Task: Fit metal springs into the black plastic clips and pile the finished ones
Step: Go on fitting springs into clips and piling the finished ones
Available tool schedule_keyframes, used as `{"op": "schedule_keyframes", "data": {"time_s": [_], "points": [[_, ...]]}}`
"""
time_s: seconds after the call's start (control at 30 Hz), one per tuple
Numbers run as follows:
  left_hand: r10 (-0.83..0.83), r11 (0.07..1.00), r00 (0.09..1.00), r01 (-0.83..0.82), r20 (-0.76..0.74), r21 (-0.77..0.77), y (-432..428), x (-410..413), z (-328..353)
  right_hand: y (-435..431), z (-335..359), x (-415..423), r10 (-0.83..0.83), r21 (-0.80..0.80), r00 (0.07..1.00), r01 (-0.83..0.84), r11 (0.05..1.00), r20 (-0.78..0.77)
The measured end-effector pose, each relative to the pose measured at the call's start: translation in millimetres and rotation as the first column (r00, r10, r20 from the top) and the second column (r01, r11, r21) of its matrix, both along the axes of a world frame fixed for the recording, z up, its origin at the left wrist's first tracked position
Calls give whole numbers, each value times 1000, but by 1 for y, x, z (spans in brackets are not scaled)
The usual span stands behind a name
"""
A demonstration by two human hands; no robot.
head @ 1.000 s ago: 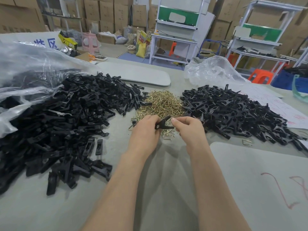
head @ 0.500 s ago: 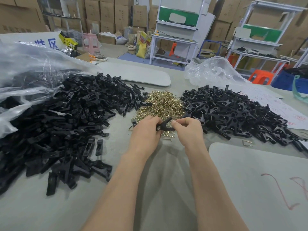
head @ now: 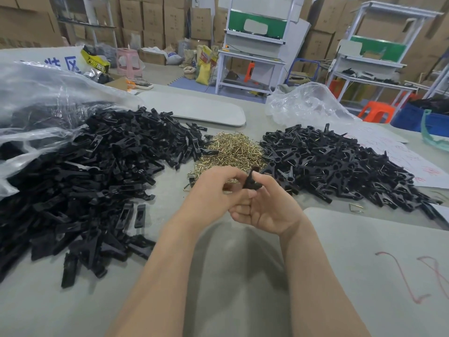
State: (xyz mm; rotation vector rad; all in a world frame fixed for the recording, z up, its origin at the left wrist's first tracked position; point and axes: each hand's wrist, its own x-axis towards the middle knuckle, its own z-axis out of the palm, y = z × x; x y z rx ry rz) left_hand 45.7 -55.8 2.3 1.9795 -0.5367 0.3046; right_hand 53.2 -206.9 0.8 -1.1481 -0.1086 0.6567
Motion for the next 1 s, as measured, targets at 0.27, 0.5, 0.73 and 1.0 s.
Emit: {"op": "schedule_keyframes", "data": {"time_s": [0.27,0.5,0.73,1.0], "points": [[-24,998,1000,25,17,-62,4,0,1,8,0,0,-47,-44,991,53,998,125],[-43,987,997,34,-59,-155,8,0,1,18,-5,1,-69,-7,983,71,997,171],[52,986,994,-66,-93,-154,9,7,-4,17,-1,2,-97,-169,985,120,978,140],[267,960,959,-256,-96,113,9,13,-13,5,13,22,-461,-335,674,710,619,578]]}}
